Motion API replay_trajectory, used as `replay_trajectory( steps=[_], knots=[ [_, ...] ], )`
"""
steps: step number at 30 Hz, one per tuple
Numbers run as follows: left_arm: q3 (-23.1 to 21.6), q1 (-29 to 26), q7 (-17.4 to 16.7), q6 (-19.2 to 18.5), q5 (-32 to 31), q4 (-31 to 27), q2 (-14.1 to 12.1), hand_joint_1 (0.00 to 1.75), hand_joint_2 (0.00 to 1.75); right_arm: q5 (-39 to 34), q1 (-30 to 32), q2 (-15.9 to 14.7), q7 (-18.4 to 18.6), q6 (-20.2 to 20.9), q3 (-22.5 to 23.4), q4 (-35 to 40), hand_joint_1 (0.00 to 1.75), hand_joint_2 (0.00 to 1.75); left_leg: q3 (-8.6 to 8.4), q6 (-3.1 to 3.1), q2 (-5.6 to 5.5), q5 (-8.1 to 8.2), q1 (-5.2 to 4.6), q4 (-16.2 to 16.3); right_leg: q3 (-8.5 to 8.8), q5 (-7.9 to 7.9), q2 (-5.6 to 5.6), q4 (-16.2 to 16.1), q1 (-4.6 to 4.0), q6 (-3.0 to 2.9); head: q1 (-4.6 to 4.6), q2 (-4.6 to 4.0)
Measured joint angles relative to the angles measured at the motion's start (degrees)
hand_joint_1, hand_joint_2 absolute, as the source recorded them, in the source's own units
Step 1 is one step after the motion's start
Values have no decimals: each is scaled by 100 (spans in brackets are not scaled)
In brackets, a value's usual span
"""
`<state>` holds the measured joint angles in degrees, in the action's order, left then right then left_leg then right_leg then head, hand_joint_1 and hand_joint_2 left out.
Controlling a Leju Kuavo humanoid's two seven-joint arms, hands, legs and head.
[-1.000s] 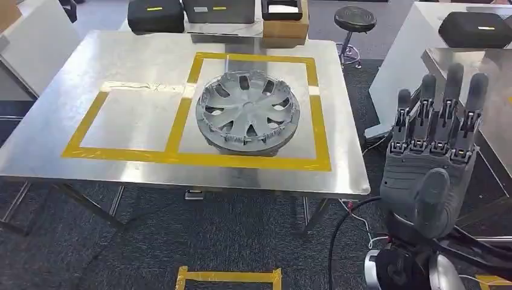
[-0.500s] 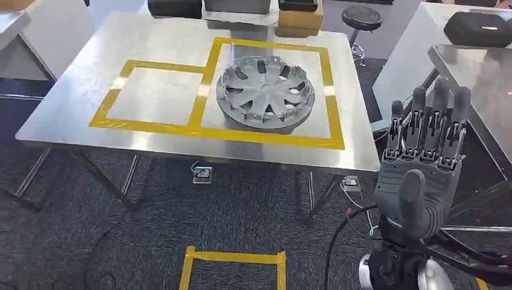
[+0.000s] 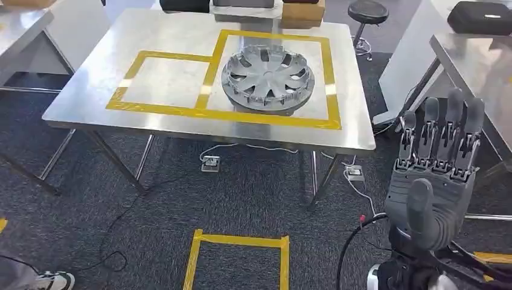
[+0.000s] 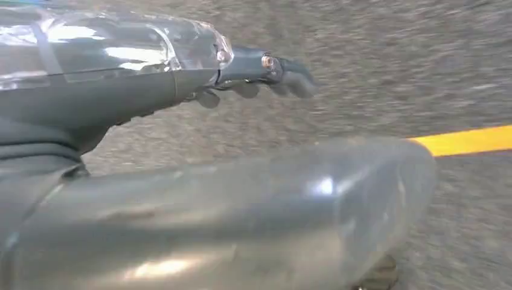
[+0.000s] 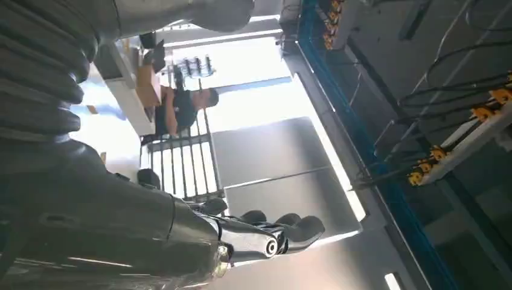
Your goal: Take the parts from the cabinet and place them on the table.
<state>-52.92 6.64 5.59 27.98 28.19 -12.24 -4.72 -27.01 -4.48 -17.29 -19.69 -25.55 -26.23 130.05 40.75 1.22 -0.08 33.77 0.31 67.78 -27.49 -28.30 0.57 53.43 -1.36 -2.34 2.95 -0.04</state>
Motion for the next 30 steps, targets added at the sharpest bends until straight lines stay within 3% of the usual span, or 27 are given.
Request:
replay_trajectory(
  steps=[1, 2, 3, 4, 5, 6, 7, 8, 9, 11, 12, 13, 14, 16, 17, 18, 19, 20, 21, 22, 23, 24, 26, 27, 28, 29, 30],
  knots=[
    [-2, -3, -26, 0, -33, 0, -11, 0, 0, 28, 15, 2, 31, -35, -4, 0, 0, 175, 56, 36, 1, 215, 16, 412, -93, 67, 7, 26, 5, 4, -48, 0],
    [-4, 0, -41, 0, -63, 0, -13, 0, 0, 72, 21, 2, 63, -72, -9, 2, 0, 175, 64, 69, 3, 209, 29, 701, -203, 130, 16, 59, 13, 21, -68, 0],
    [-4, 8, -61, 2, -81, 0, -13, 0, 0, 111, 19, 2, 83, -105, -15, 2, 0, 175, -15, 107, 5, -10, 49, 815, -341, 190, 24, 117, 27, 48, -72, 0],
    [-7, 19, -79, 0, -87, 0, -13, 0, 0, 144, 15, 2, 118, -140, -22, 4, 0, 175, -174, 140, 8, -285, 78, 719, -470, 236, 28, 186, 47, 77, -79, 0],
    [-9, 36, -81, -2, -89, 0, -11, 0, 0, 203, -5, 2, 161, -188, -30, 18, 0, 175, -445, 176, 15, -495, 107, 440, -603, 265, 30, 271, 78, 117, -44, 0],
    [-18, 66, -79, -24, -111, -2, -9, 0, 0, 265, -57, 0, 223, -227, -35, 44, 0, 175, -816, 223, 25, -502, 146, -17, -713, 288, 26, 384, 91, 152, -9, 0],
    [-44, 121, -85, -72, -151, -20, 33, 0, 0, 326, -110, 0, 293, -260, -39, 85, 0, 175, -1167, 305, 22, -186, 164, -525, -827, 289, 25, 485, 69, 181, -24, 0],
    [-48, 177, -89, -105, -201, -28, 13, 0, 0, 369, -181, -2, 336, -288, -50, 138, 0, 175, -1301, 154, -4, -34, 136, -807, -859, 312, 29, 569, 61, 208, 32, 0],
    [-61, 220, -100, -127, -223, -35, 33, 0, 0, 393, -235, -2, 354, -295, -63, 164, 0, 175, -1243, 89, -13, -20, 134, -805, -886, 355, 29, 596, 63, 247, 70, 0],
    [-101, 257, -111, -164, -238, -46, 48, 0, 0, 409, -272, -4, 382, -317, -76, 160, 0, 175, -1177, -17, -5, -95, 118, -784, -925, 445, 27, 577, 81, 266, 215, 0],
    [-103, 266, -100, -170, -240, -44, 59, 0, 0, 411, -273, -4, 382, -317, -87, 162, 0, 175, -1131, -75, 7, -148, 131, -787, -953, 368, 15, 605, 93, 294, 224, -2],
    [-107, 276, -89, -170, -249, -44, 57, 0, 0, 411, -289, -4, 382, -319, -98, 164, 0, 175, -1065, -137, 8, -210, 124, -784, -1013, 74, 0, 758, 105, 348, 247, 0],
    [-131, 302, -74, -173, -284, -50, 59, 0, 0, 413, -316, -7, 380, -319, -107, 164, 0, 175, -988, -163, 6, -278, 115, -783, -1070, -287, -3, 1110, 121, 388, 280, 0],
    [-149, 359, -76, -181, -321, -55, 66, 0, 0, 422, -377, -2, 367, -319, -122, 162, 0, 175, -829, -195, 0, -404, 84, -779, -1169, -829, -2, 1928, 132, 414, 311, 0],
    [-151, 372, -89, -181, -350, -55, 68, 0, 0, 433, -393, -2, 365, -319, -127, 160, 0, 175, -750, -208, -2, -466, 64, -773, -1162, -923, -5, 2214, 130, 401, 330, 0],
    [-162, 374, -129, -184, -380, -55, 68, 0, 0, 463, -415, -4, 365, -321, -133, 160, 0, 175, -661, -215, -1, -534, 29, -772, -1084, -832, -9, 2269, 125, 368, 350, 0],
    [-186, 374, -146, -188, -393, -55, 70, 0, 0, 487, -447, -4, 365, -326, -138, 160, 0, 175, -589, -223, 3, -593, 0, -772, -920, -649, -18, 2106, 112, 315, 356, 0],
    [-195, 376, -151, -188, -409, -55, 70, 0, 0, 507, -472, -4, 365, -330, -138, 162, 0, 175, -517, -225, 4, -652, -36, -774, -679, -437, -25, 1754, 81, 245, 350, 0],
    [-201, 387, -146, -188, -420, -55, 70, 0, 0, 518, -507, -4, 367, -339, -135, 162, 0, 175, -461, -237, 2, -704, -59, -777, -348, -268, -37, 1244, 33, 130, 359, 0],
    [-232, 399, -140, -188, -437, -59, 96, 0, 0, 522, -555, -9, 374, -347, -138, 164, 0, 175, -423, -248, 10, -759, -30, -780, -30, -282, -66, 714, -47, -27, 361, 0],
    [-245, 422, -133, -190, -446, -66, 114, 0, 0, 511, -595, -15, 382, -356, -131, 173, 0, 175, -385, -212, 5, -819, -71, -790, 160, -412, -51, 347, -40, -112, 321, 0],
    [-251, 434, -124, -190, -457, -74, 127, 0, 0, 489, -632, -29, 393, -356, -127, 184, 0, 175, -355, -163, 9, -895, -31, -800, 172, -425, -63, 236, -70, -81, 311, 0],
    [-286, 453, -116, -205, -472, -87, 147, 0, 0, 443, -660, -48, 422, -367, -122, 177, 0, 175, -330, -100, 3, -1032, 16, -892, 117, -278, -63, 218, -115, -102, 359, 0],
    [-291, 451, -113, -203, -474, -87, 151, 0, 0, 419, -677, -55, 426, -365, -118, 177, 0, 175, -348, -67, -6, -1105, -5, -975, 95, -155, -50, 86, -102, -123, 387, 0],
    [-291, 462, -113, -205, -476, -87, 160, 0, 0, 413, -708, -55, 428, -363, -120, 166, 0, 175, -256, -63, -8, -883, -26, -883, 139, -6, 0, -65, -40, -70, 380, 0],
    [-295, 473, -113, -205, -489, -90, 162, 0, 0, 389, -740, -55, 437, -363, -120, 158, 0, 175, -158, -44, -13, -539, -18, -617, 60, 77, -8, -87, -31, -125, 350, -2],
    [-299, 481, -113, -210, -492, -90, 162, 0, 0, 373, -753, -55, 444, -363, -120, 151, 0, 175, -56, -16, -13, -233, 0, -239, -19, 114, 1, -66, -14, -80, 312, 0]
  ],
)
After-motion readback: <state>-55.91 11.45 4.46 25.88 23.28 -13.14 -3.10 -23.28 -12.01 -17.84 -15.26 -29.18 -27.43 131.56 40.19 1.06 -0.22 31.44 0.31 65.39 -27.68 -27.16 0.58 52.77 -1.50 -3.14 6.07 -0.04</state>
